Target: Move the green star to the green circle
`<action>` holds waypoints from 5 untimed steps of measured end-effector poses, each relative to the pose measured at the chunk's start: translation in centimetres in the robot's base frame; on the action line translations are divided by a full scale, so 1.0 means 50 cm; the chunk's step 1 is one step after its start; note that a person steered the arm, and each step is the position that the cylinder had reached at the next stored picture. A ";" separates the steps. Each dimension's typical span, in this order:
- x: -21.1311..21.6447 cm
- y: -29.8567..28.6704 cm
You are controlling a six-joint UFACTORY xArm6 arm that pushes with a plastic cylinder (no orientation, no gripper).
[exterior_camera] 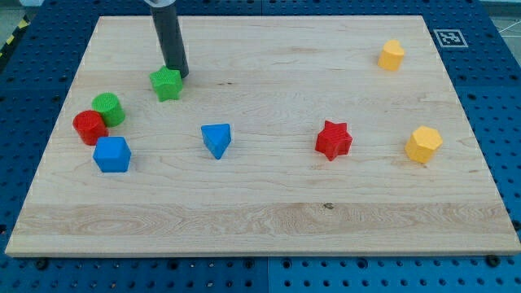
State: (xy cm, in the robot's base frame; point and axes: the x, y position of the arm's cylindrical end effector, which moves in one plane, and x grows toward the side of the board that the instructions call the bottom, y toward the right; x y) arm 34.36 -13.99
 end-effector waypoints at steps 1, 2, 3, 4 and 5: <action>0.019 -0.020; 0.041 0.011; 0.058 0.021; 0.059 0.020; 0.062 0.014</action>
State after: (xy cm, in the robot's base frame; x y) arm 37.46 -13.27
